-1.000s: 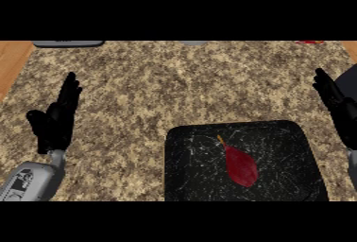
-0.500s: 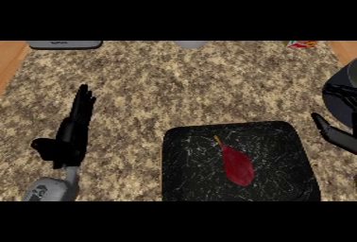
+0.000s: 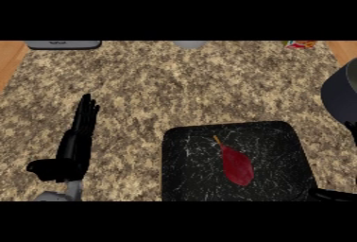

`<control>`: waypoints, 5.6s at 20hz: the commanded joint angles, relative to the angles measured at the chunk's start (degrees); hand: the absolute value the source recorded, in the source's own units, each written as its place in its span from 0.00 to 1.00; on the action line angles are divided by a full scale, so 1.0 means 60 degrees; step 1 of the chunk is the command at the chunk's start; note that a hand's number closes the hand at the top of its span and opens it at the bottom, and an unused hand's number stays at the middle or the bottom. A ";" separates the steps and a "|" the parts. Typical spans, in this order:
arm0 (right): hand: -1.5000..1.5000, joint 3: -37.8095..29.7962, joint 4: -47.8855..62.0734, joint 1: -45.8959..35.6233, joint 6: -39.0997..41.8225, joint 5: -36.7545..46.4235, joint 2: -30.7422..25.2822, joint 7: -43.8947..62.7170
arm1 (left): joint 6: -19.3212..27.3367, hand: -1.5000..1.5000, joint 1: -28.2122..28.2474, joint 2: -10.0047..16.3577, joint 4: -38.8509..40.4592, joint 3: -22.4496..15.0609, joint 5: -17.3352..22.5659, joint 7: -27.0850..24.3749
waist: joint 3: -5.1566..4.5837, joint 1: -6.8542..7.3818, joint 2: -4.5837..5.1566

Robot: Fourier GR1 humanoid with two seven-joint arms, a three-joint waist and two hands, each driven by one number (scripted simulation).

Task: Pick the pear from the tray and place it in the pot

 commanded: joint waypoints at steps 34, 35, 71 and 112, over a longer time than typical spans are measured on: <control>0.00 0.4076 -0.1751 -0.0766 0.0736 0.7619 0.0312 0.7404 | -0.0641 0.50 0.0496 -0.0940 -0.0578 0.0416 -0.1256 0.0385 | -0.0006 0.0095 0.0023; 0.00 0.4189 -0.1054 -0.0328 0.0170 0.7924 0.0243 0.6188 | -0.0849 0.50 0.0597 -0.0889 -0.0492 0.0693 -0.0863 0.0239 | -0.0005 0.0095 0.0024; 1.00 0.1644 0.2423 -0.3899 -0.1784 1.2517 0.1749 1.1378 | -0.1672 0.50 0.0074 -0.1638 -0.0344 0.1234 -0.1751 0.0518 | -0.0074 0.0601 0.0241; 1.00 -0.0877 0.0994 -0.5327 -0.2440 1.5681 -0.0288 1.5391 | -0.1613 0.50 0.0197 -0.1773 -0.0525 0.1672 -0.1984 0.0782 | -0.0004 0.0055 0.0018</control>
